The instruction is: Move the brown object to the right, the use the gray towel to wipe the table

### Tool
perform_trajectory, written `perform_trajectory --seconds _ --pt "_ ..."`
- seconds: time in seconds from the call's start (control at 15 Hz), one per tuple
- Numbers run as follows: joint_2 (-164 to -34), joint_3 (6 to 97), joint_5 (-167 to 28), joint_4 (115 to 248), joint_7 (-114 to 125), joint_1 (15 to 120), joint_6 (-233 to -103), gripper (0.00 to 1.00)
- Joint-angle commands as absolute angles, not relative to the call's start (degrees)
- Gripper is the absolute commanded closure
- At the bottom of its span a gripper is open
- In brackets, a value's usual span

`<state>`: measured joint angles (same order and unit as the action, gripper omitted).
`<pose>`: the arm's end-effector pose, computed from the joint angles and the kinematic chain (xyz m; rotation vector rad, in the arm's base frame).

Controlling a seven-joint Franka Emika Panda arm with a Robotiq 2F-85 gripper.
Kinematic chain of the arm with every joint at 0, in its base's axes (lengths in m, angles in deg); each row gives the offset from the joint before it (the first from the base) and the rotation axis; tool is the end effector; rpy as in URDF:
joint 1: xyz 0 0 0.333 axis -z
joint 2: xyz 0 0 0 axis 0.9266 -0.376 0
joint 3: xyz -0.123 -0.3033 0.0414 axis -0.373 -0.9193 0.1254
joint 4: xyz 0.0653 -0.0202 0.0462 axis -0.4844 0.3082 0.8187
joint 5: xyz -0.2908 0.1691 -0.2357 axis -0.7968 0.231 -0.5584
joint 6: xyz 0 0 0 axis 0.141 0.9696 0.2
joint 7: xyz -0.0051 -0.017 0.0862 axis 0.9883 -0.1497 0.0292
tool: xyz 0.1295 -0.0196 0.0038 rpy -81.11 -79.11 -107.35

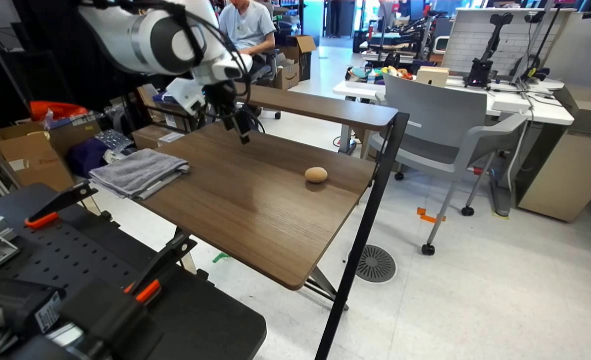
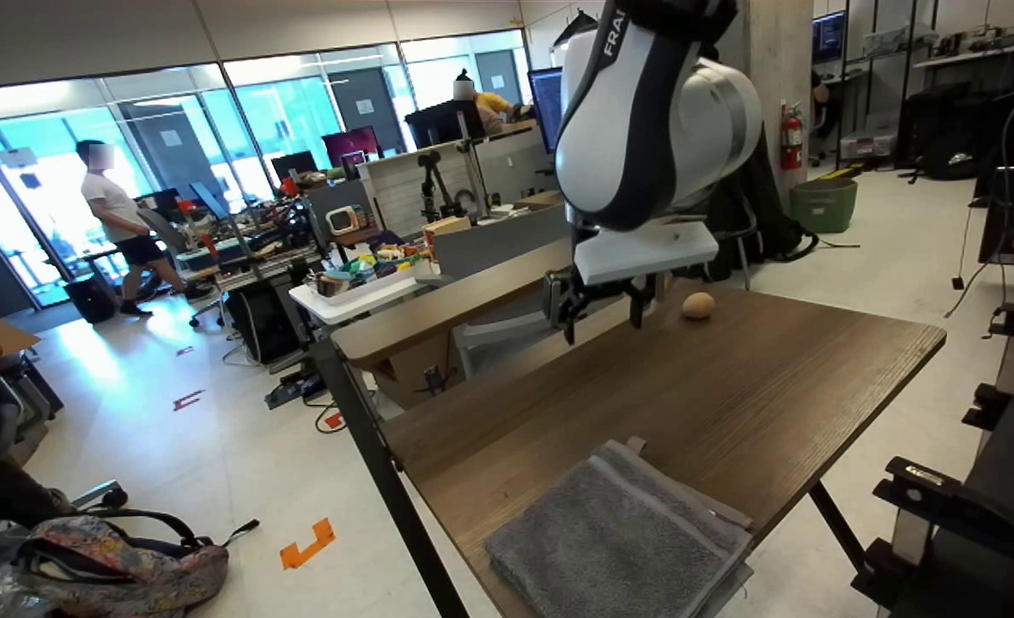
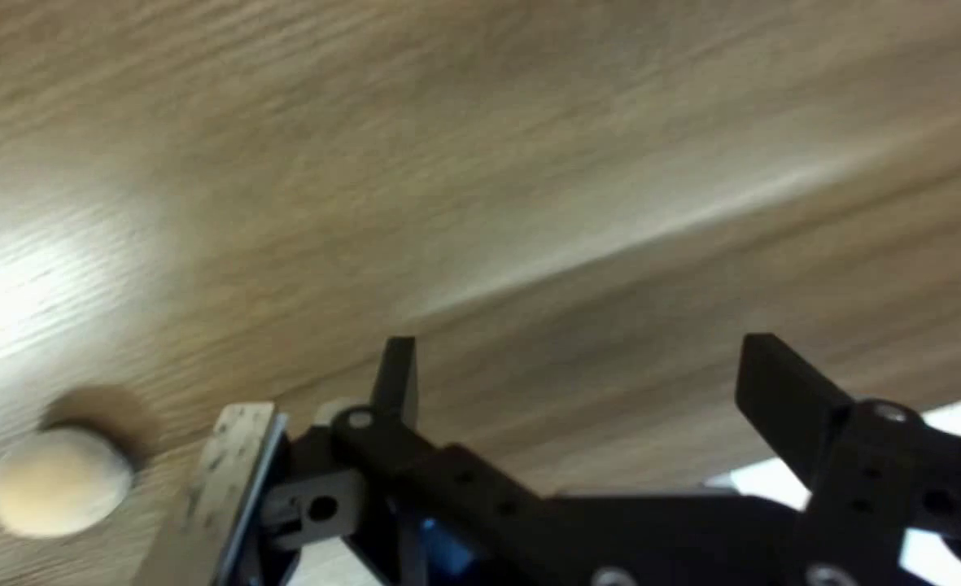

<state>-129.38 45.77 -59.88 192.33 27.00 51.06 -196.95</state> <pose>0.6848 0.0853 0.0956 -3.0487 0.5825 -0.4232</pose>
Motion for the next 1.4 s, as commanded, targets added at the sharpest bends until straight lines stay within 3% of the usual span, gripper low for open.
perform_trajectory --seconds 0.0,0.4,0.73,1.07,1.33 --pt "-126.5 41.8 -60.4 189.7 33.8 48.5 -186.7 0.00" --pt "-116.8 45.9 -66.9 197.7 33.1 46.1 -171.3 0.00" --pt "-116.6 52.0 -68.8 199.2 33.4 46.3 -163.0 0.00" --pt "-119.6 55.8 -68.4 201.3 33.2 46.1 -163.5 0.00" --pt "-122.7 59.8 -65.4 204.4 29.0 47.7 -171.1 0.00"
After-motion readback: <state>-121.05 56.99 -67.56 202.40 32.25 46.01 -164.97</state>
